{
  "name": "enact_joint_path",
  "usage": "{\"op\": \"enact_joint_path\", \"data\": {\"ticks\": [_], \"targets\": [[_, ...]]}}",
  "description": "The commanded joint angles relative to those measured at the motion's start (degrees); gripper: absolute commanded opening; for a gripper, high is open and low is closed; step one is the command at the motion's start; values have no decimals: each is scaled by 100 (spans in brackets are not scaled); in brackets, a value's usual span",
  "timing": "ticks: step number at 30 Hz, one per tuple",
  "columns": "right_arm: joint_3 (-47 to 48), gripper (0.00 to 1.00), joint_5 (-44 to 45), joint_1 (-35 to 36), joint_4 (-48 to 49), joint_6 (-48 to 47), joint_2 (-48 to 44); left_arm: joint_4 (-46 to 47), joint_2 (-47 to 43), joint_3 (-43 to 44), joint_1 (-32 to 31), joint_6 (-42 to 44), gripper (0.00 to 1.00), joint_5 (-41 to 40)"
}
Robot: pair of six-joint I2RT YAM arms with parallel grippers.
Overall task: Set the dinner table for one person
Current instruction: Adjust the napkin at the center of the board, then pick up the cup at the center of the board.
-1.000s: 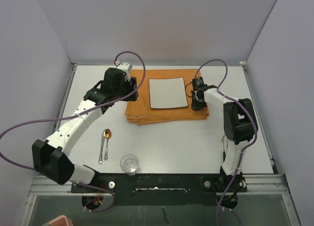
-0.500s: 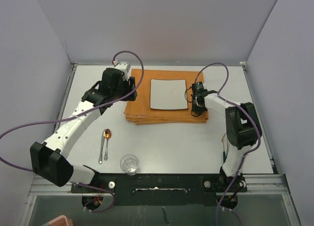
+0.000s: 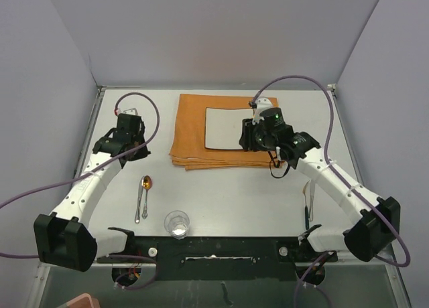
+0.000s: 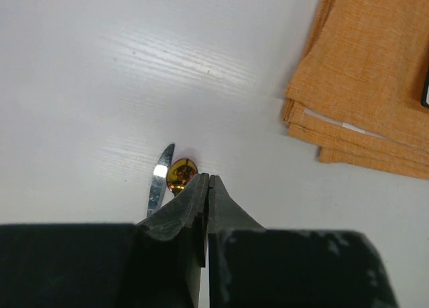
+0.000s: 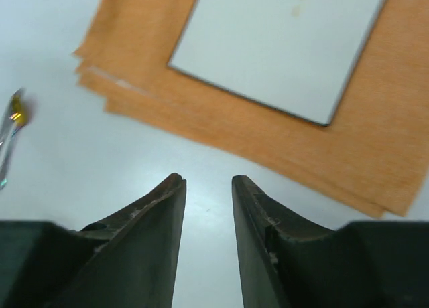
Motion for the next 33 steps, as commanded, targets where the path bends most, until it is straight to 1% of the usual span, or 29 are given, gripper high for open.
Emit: {"op": "enact_joint_path", "data": {"ticks": [1, 2, 4, 6, 10, 13, 16, 18, 29, 33], "targets": [[-336, 29, -1485, 540, -551, -251, -263, -239, 42, 108, 495, -876, 0, 205], [-354, 27, -1644, 743, -688, -366, -309, -275, 47, 106, 617, -1032, 0, 310], [-327, 28, -1641, 1195, -1004, -545, -356, -287, 54, 85, 759, -1194, 0, 310], [-296, 33, -1700, 1485, -1238, -678, -356, -285, 105, 92, 853, -1175, 0, 281], [-152, 38, -2152, 1879, -1402, -990, -249, -330, 118, 15, 958, -1177, 0, 220], [86, 41, -2408, 2207, -1475, -1130, -30, -272, 54, -193, 1046, -1257, 0, 453], [314, 45, -2491, 2491, -1494, -1179, 239, -221, -22, -371, 1084, -1280, 0, 544], [430, 45, -2344, 2684, -1510, -1218, 442, -196, -92, -444, 1111, -1274, 0, 570], [1056, 45, -2007, 3209, -1326, -1150, 1297, -285, -315, -340, 1132, -1108, 0, 319], [1257, 45, -1932, 3322, -1311, -1125, 1636, -65, -341, -269, 1158, -774, 0, 171]]}}
